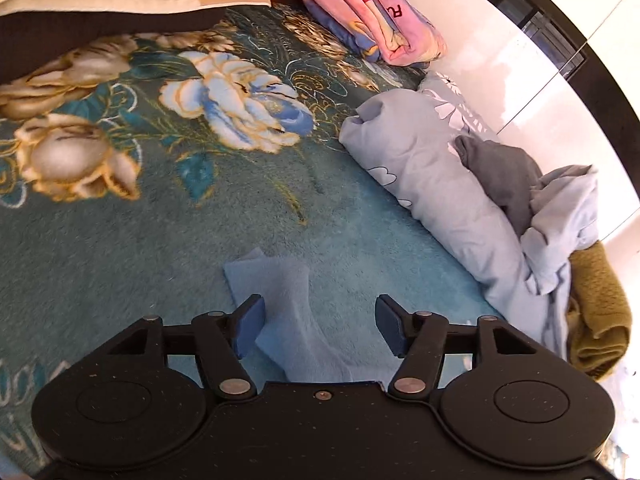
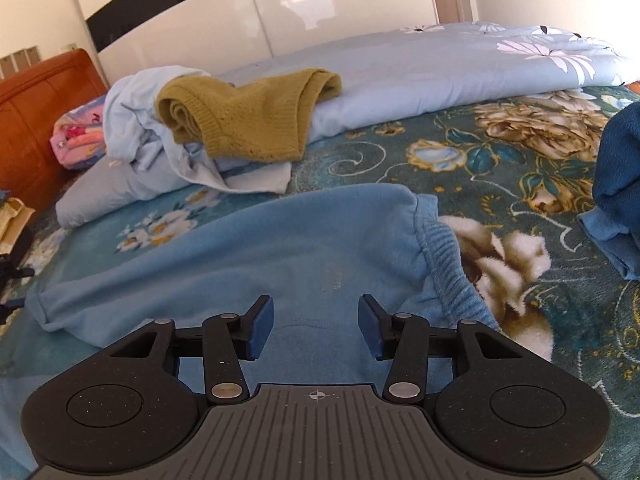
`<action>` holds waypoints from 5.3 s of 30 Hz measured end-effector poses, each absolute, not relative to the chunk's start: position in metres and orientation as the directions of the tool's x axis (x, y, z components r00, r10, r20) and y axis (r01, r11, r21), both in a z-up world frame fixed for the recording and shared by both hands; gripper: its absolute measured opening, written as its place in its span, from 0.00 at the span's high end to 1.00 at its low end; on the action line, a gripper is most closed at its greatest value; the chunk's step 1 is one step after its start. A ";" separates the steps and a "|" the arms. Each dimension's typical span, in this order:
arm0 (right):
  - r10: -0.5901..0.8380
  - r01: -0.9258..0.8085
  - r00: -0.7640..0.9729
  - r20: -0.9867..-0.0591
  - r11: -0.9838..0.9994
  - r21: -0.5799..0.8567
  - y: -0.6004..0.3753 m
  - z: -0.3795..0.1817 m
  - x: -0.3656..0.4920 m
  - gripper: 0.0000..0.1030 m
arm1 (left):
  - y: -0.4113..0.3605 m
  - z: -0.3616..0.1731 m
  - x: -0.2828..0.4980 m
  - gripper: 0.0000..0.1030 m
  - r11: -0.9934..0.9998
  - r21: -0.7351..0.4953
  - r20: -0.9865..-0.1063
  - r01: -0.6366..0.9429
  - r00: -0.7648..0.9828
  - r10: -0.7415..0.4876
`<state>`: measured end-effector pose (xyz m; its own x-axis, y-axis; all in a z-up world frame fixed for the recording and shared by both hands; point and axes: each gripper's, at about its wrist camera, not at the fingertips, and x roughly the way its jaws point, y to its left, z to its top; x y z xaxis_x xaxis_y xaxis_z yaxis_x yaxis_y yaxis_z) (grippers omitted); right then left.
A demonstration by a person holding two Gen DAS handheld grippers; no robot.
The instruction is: Fold clothes
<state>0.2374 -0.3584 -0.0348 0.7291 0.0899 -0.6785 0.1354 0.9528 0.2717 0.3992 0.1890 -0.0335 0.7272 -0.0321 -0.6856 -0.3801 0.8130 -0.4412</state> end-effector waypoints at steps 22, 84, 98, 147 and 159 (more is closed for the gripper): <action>0.072 0.178 0.712 -0.699 0.944 0.279 -0.363 -0.037 0.221 0.58 | 0.270 -0.059 0.298 0.90 0.614 -0.679 -0.577 -0.402 0.810 -0.107; 0.115 0.145 0.711 -0.694 0.941 0.305 -0.358 -0.037 0.231 0.58 | 0.194 -0.041 0.400 0.64 0.745 -0.403 -0.786 -0.532 0.618 0.015; 0.089 0.182 0.712 -0.696 0.935 0.305 -0.372 -0.037 0.217 0.58 | 0.234 -0.040 0.323 1.00 0.697 -0.526 -0.649 -0.488 0.759 0.041; 0.134 0.148 0.731 -0.670 0.926 0.347 -0.362 -0.037 0.208 0.58 | 0.221 -0.046 0.348 0.68 0.639 -0.534 -0.713 -0.553 0.701 0.010; 0.109 0.177 0.728 -0.677 0.924 0.339 -0.369 -0.039 0.204 0.58 | 0.226 -0.017 0.350 0.97 0.758 -0.532 -0.581 -0.376 0.814 -0.004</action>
